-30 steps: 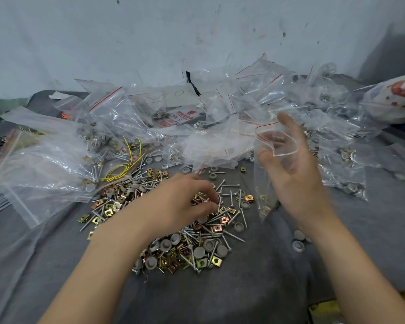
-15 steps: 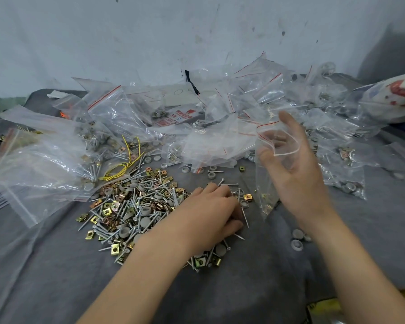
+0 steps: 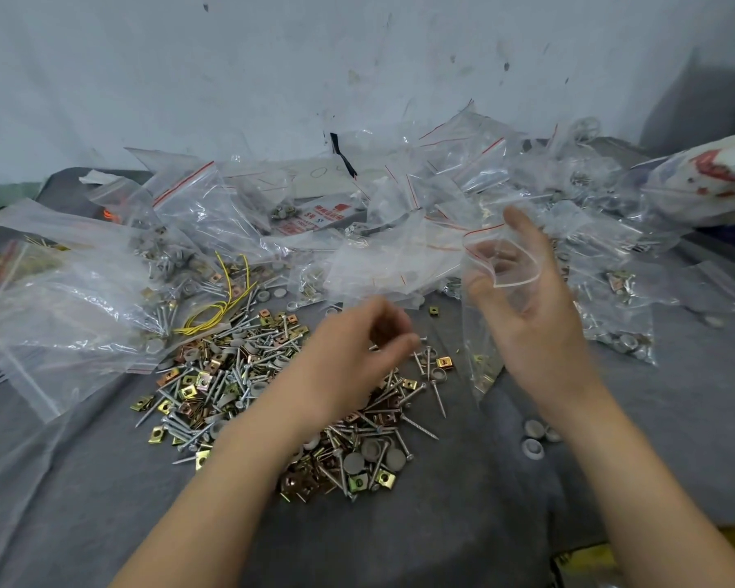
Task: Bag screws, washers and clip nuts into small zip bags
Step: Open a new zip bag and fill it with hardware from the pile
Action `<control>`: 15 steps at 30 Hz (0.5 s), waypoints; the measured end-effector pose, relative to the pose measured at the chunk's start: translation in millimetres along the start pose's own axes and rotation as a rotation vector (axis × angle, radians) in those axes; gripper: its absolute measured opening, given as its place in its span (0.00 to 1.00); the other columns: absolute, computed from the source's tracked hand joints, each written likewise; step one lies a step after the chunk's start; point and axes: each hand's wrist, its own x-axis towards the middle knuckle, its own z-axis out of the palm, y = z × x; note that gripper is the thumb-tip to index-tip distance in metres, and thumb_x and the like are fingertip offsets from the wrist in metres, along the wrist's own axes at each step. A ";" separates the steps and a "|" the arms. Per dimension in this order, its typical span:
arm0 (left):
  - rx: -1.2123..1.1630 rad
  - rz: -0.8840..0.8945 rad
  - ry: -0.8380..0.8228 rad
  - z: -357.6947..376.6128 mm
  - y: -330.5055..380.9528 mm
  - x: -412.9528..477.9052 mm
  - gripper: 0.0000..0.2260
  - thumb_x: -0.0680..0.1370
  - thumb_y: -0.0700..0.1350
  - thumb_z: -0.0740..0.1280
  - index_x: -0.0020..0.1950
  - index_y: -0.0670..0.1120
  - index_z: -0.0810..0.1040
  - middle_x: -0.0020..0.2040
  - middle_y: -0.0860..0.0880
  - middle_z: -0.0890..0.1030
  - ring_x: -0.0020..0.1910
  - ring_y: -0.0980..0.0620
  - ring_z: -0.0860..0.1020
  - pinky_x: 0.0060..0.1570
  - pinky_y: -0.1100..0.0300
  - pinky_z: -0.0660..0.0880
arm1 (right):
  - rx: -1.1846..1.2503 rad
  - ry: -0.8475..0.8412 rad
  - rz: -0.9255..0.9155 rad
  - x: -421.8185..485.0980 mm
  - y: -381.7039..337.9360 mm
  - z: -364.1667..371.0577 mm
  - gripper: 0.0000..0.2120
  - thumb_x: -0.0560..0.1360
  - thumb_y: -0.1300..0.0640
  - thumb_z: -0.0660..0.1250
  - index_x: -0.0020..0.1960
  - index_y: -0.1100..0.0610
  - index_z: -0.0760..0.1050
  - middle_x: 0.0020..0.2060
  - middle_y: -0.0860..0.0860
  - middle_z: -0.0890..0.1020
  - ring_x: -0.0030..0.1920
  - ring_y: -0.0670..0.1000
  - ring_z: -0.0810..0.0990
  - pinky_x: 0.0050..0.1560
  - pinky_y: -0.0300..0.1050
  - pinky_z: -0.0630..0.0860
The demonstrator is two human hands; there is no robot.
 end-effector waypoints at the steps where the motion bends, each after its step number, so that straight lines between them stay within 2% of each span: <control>1: -0.118 -0.016 0.059 -5.8 -0.2 1.9 0.02 0.78 0.49 0.69 0.50 0.53 0.78 0.43 0.55 0.83 0.43 0.61 0.80 0.45 0.66 0.77 | -0.002 -0.017 -0.002 -0.8 -0.6 1.8 0.33 0.75 0.44 0.67 0.77 0.44 0.61 0.57 0.38 0.80 0.64 0.43 0.76 0.67 0.50 0.72; 2: -0.224 -0.024 0.114 -11.7 0.3 3.9 0.02 0.79 0.48 0.69 0.51 0.52 0.79 0.42 0.54 0.84 0.42 0.59 0.81 0.43 0.66 0.77 | -0.010 -0.035 -0.006 -1.7 -1.1 4.0 0.33 0.75 0.43 0.67 0.78 0.44 0.61 0.57 0.39 0.80 0.63 0.44 0.77 0.67 0.48 0.71; 4: -0.415 -0.023 0.198 -20.4 4.3 8.8 0.05 0.80 0.45 0.66 0.52 0.51 0.82 0.40 0.53 0.83 0.40 0.58 0.81 0.41 0.66 0.76 | -0.044 -0.072 -0.019 -4.2 -1.5 9.4 0.34 0.74 0.41 0.66 0.78 0.42 0.60 0.57 0.40 0.79 0.63 0.44 0.77 0.65 0.39 0.70; 7: -0.719 -0.062 0.243 -25.6 11.6 14.7 0.09 0.82 0.43 0.63 0.52 0.48 0.83 0.38 0.54 0.81 0.38 0.58 0.78 0.38 0.65 0.74 | -0.091 -0.104 -0.024 -8.9 -1.7 17.5 0.33 0.75 0.41 0.65 0.78 0.40 0.59 0.58 0.39 0.79 0.63 0.43 0.76 0.58 0.26 0.67; 11: -1.156 -0.129 0.087 -26.9 17.3 14.6 0.10 0.78 0.41 0.64 0.56 0.44 0.81 0.40 0.52 0.79 0.37 0.57 0.77 0.39 0.64 0.73 | -0.124 -0.127 -0.027 -12.3 -4.4 25.3 0.32 0.76 0.44 0.67 0.77 0.39 0.59 0.56 0.36 0.78 0.63 0.41 0.75 0.59 0.24 0.65; 15: -1.356 -0.168 0.070 -28.5 18.6 14.5 0.11 0.77 0.38 0.64 0.56 0.43 0.82 0.42 0.49 0.79 0.37 0.57 0.77 0.39 0.65 0.76 | -0.131 -0.152 -0.011 -14.2 -7.4 28.1 0.32 0.77 0.46 0.68 0.76 0.35 0.57 0.56 0.32 0.75 0.64 0.38 0.73 0.59 0.21 0.61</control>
